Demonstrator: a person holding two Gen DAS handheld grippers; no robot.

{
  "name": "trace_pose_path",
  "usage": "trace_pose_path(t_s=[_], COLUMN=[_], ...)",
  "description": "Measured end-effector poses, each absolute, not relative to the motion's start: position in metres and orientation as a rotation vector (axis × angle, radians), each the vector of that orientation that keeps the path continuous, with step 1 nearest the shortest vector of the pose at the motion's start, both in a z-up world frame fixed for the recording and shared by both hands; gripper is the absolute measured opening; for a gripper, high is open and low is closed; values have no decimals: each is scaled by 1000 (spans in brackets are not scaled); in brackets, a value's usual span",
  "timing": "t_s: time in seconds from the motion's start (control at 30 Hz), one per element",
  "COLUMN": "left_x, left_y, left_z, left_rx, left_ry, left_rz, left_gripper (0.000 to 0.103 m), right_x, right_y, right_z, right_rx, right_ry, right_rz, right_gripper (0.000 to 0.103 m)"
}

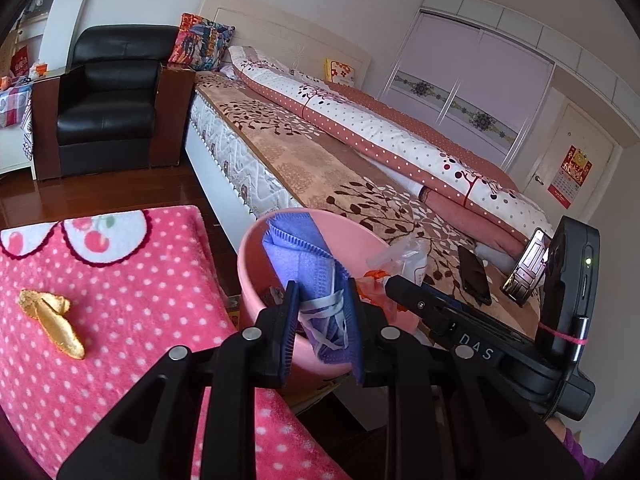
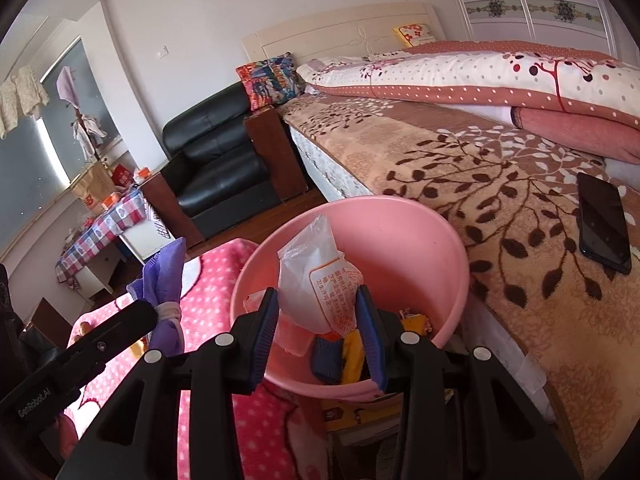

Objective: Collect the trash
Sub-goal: 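Carry the blue cloth and clear bag over the pink bucket with both grippers, then lower both grippers into the bucket and open them to release the items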

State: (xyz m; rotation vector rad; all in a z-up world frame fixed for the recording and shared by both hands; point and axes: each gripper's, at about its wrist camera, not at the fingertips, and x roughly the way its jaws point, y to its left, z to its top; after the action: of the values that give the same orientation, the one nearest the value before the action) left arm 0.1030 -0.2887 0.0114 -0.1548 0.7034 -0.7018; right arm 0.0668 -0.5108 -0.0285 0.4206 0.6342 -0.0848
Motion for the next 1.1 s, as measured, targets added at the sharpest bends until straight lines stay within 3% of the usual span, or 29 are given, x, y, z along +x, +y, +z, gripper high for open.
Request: trace_pose_path(t_s=[0.5,0.8,1.1], left_x=[126,130,116], left_y=[-315,-314,-295], left_z=[-19,-16,6], left_rx=[-130,-141,-130], left_ry=[764,770,708], left_rz=[-678,-666,-661], left_gripper=[23,36,36], right_x=[91,85,66], right_y=[-526,-524,-510], right_z=[-56,-53,-29], right_rx=[422,425,393], right_ry=[679,660,610], right_rz=[-110,-91,-88], right_gripper=[42,51,52])
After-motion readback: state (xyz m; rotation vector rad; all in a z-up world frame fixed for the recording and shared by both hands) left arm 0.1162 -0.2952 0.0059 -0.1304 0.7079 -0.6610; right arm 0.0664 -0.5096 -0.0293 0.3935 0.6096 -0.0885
